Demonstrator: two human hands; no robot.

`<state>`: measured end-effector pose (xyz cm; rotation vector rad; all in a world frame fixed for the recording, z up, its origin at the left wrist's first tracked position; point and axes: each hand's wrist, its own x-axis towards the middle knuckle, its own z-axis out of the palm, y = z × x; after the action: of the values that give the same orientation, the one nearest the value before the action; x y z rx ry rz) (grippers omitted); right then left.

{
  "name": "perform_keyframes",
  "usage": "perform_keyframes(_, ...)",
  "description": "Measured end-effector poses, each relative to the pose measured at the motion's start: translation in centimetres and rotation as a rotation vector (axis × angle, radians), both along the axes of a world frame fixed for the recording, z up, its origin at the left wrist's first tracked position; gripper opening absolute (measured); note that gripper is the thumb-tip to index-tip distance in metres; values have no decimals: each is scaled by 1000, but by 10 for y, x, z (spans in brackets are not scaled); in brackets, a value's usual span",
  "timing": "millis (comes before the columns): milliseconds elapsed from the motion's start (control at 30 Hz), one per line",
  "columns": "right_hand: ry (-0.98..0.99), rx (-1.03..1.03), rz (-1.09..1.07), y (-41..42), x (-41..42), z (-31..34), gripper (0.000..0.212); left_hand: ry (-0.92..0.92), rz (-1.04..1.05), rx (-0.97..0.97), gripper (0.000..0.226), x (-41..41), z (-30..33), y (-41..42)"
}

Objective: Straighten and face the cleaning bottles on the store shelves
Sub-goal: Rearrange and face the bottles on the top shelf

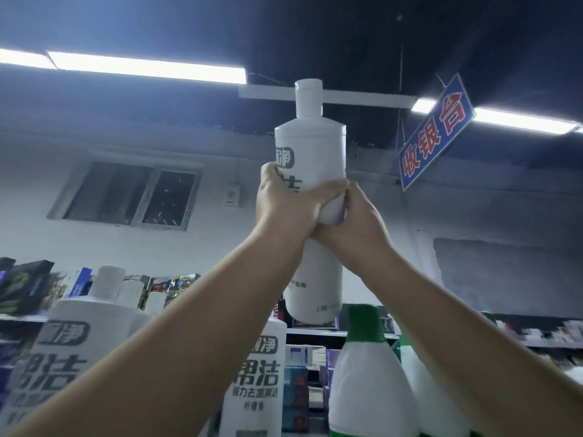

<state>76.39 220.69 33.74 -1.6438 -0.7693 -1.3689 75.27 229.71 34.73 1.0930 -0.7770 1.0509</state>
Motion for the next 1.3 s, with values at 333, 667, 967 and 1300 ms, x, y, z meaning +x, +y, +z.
perform_keyframes(333, -61, -21, 86, 31, -37, -17, 64, -65, 78, 80, 70, -32, -13, 40)
perform_keyframes(667, 176, -70, 217, 61, -8, -74, 58, 117, 322, 132, 72, -14, -62, 78)
perform_keyframes(967, 357, -49, 375, 89, 24, -118, 58, 305, 356, 104, 64, 13, -101, 99)
perform_keyframes(1300, 455, -13, 508, 104, 51, -154, 60, 415, 457, 147, 63, 30, -129, 103)
